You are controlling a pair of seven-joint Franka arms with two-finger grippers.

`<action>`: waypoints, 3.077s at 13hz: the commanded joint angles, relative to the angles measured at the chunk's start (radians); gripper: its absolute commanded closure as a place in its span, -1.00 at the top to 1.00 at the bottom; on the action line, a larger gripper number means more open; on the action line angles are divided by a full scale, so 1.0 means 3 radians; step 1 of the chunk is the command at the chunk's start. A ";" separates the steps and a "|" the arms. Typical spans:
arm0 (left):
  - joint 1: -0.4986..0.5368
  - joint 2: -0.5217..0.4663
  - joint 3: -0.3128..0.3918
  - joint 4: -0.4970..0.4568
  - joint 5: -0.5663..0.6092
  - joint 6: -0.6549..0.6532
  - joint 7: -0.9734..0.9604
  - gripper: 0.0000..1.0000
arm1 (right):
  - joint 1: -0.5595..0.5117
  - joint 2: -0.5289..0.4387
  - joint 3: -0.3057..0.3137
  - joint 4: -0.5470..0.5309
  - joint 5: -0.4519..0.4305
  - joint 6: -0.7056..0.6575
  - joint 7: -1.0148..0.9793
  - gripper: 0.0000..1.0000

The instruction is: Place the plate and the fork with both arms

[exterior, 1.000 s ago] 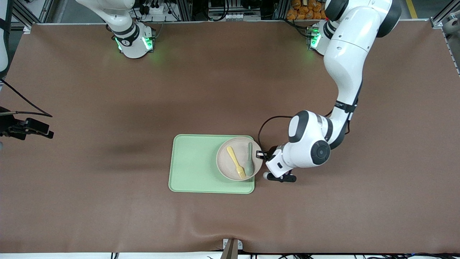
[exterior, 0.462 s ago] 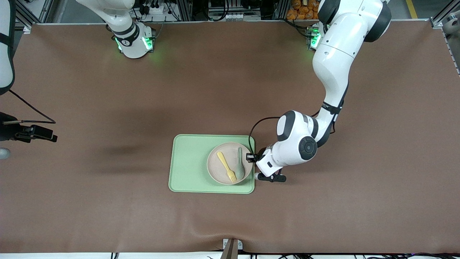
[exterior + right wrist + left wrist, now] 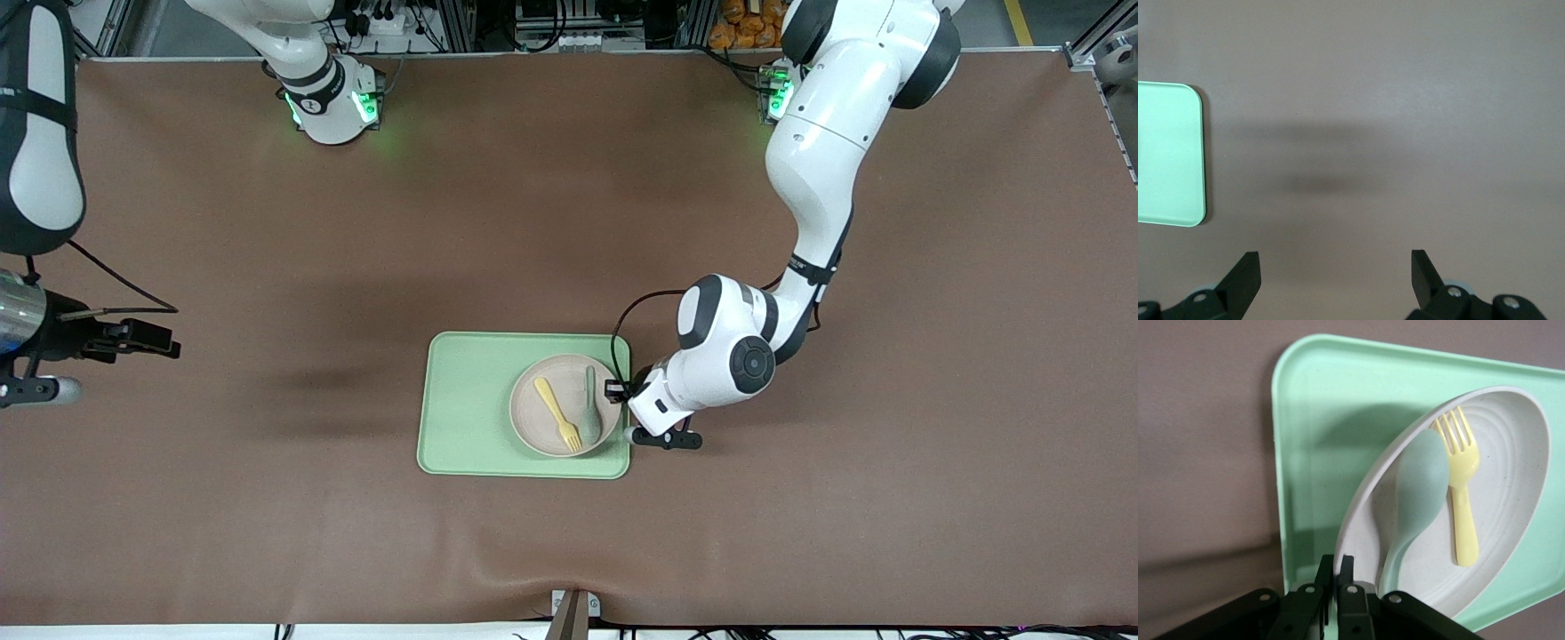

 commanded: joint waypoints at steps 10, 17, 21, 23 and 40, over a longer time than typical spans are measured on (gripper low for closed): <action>0.0009 -0.0096 0.0068 0.0065 -0.0067 0.0099 -0.0004 1.00 | 0.0665 0.0346 0.0010 0.0399 0.0024 0.0194 0.0644 1.00; 0.0458 -0.0530 0.0068 -0.0017 0.0249 -0.0523 0.0012 1.00 | 0.1305 0.0795 0.0010 0.0717 0.0024 0.0757 0.1262 1.00; 0.0822 -0.0699 0.0068 -0.0017 0.0857 -0.0918 0.0012 1.00 | 0.1576 0.1122 0.0010 0.1044 0.0014 0.0818 0.1956 1.00; 0.0929 -0.0842 0.0073 -0.0047 0.1032 -0.1076 0.0001 1.00 | 0.1638 0.1210 0.0015 0.1070 0.0014 0.0925 0.2295 1.00; 0.1641 -0.2391 0.0063 -0.0809 0.1641 -0.1916 0.0022 1.00 | 0.2241 0.1604 -0.0005 0.1239 -0.0451 0.1365 0.1259 1.00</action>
